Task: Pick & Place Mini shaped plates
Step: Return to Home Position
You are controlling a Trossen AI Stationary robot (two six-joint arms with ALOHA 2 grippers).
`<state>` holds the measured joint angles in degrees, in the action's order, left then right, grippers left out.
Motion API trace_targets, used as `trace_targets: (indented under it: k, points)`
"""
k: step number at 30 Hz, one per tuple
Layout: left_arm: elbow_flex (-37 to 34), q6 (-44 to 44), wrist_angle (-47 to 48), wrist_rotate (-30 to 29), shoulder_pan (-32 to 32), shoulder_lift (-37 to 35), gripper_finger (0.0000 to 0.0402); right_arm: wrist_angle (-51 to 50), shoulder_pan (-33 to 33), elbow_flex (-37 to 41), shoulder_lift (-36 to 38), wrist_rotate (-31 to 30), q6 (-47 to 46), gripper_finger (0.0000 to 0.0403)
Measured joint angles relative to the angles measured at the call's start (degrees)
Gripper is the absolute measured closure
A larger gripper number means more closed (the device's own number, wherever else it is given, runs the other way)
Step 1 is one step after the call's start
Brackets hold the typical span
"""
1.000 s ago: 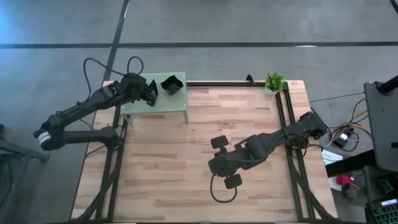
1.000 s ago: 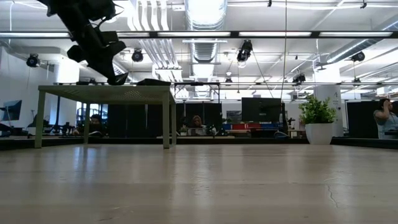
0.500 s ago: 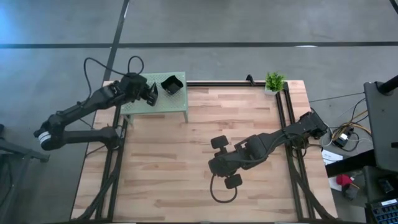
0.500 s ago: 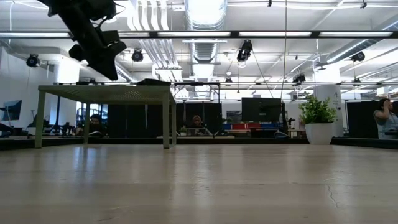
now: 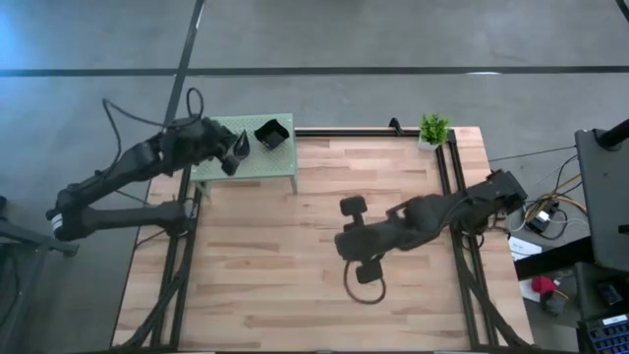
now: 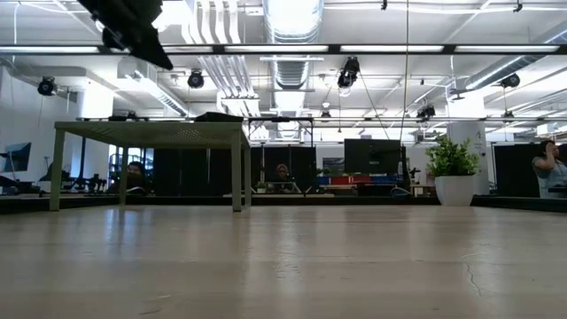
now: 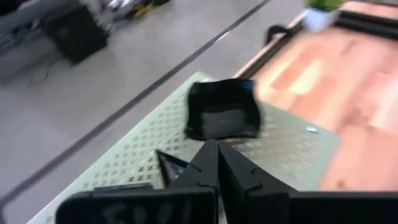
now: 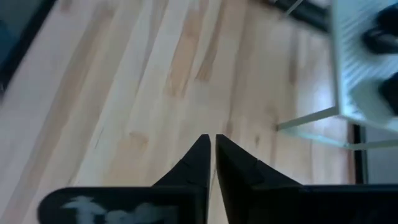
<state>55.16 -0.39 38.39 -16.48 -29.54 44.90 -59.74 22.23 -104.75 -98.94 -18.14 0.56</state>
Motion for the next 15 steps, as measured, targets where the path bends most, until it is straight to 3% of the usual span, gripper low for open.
trace_targets:
  k: [7, 15]
  points:
    - [-0.91, 3.39, 1.37, 0.5, 10.59, -6.5, 0.0401, 8.02, -0.54, 3.34, 6.33, 0.24, 3.88, 0.0394]
    - [-3.62, 5.66, -0.85, 0.42, 23.71, -10.43, 0.0401, 21.54, -0.94, 17.78, 17.19, 2.89, 4.32, 0.0394]
